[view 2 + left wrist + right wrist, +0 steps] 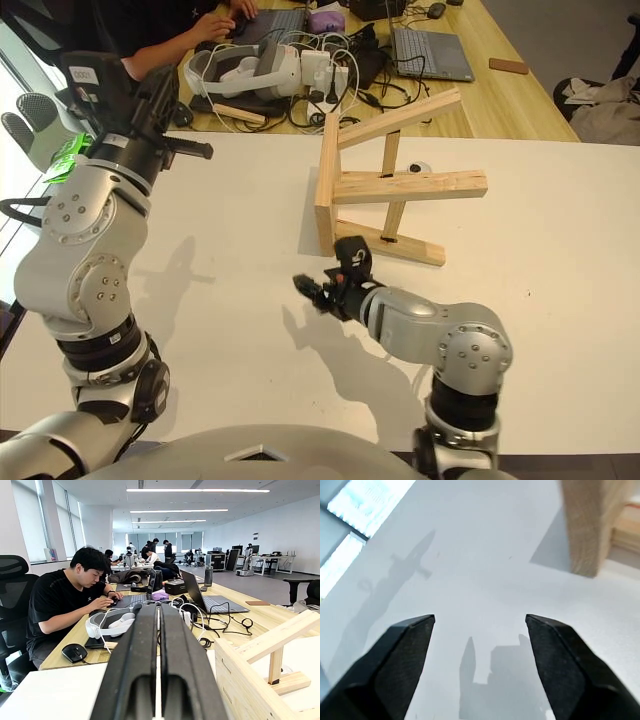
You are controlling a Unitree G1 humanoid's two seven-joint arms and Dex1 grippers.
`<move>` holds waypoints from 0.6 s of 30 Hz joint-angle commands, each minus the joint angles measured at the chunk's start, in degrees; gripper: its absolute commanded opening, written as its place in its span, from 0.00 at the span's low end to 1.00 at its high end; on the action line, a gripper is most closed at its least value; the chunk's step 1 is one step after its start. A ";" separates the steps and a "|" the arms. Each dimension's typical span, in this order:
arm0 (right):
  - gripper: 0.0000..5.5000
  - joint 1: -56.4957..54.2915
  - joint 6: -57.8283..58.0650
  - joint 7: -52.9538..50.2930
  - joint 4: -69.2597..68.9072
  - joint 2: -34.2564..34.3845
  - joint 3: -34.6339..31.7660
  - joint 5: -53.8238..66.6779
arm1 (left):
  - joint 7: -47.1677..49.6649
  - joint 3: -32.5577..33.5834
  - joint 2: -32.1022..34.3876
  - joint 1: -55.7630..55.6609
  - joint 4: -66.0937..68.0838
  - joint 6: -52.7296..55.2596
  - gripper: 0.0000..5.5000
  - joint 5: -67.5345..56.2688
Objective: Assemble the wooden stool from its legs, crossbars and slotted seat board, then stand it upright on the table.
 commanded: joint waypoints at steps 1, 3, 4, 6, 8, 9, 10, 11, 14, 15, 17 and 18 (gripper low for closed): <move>0.62 -19.08 -8.60 19.37 -8.66 -21.76 19.18 -19.21 | 1.53 1.55 -2.22 0.84 -0.86 0.93 0.01 -0.40; 0.62 -30.14 -24.58 32.47 -7.93 -34.57 37.80 -43.95 | 3.55 3.70 -5.94 2.00 -1.26 1.31 0.01 -2.03; 0.62 -33.76 -31.98 37.94 -5.64 -38.29 44.89 -55.18 | 4.44 4.28 -7.95 2.72 -1.27 1.39 0.01 -2.70; 0.62 -36.93 -41.94 43.07 -0.29 -40.90 52.39 -70.66 | 5.77 4.37 -11.08 3.96 -1.04 1.30 0.01 -3.40; 0.65 -36.40 -47.38 45.74 3.18 -41.85 54.85 -78.46 | 6.70 4.54 -13.00 4.61 -0.93 1.21 0.01 -3.77; 0.67 -35.83 -49.37 47.19 4.22 -42.27 55.32 -80.97 | 6.97 4.76 -13.62 4.83 -0.85 1.14 0.01 -3.93; 0.70 -35.30 -51.04 48.67 5.13 -42.57 55.63 -83.19 | 7.33 5.12 -14.19 5.14 -0.81 1.18 0.01 -4.05; 0.74 -34.89 -52.54 49.71 6.29 -42.46 55.81 -85.48 | 7.59 5.39 -14.63 5.51 -0.78 1.20 0.01 -4.13; 0.80 -33.75 -57.69 52.98 11.28 -41.19 56.47 -92.76 | 8.33 5.94 -15.55 5.95 -0.75 1.26 0.01 -4.40; 0.81 -33.36 -59.70 54.37 13.28 -40.56 56.45 -95.04 | 8.52 6.03 -15.72 5.89 -0.70 1.27 0.01 -4.52; 0.81 -32.73 -64.01 57.07 17.56 -38.86 55.76 -99.80 | 8.72 6.22 -15.81 5.71 -0.52 1.39 0.01 -4.80; 0.81 -32.65 -65.89 57.90 19.86 -37.88 55.43 -101.77 | 8.72 6.33 -15.75 5.69 -0.47 1.50 0.01 -4.90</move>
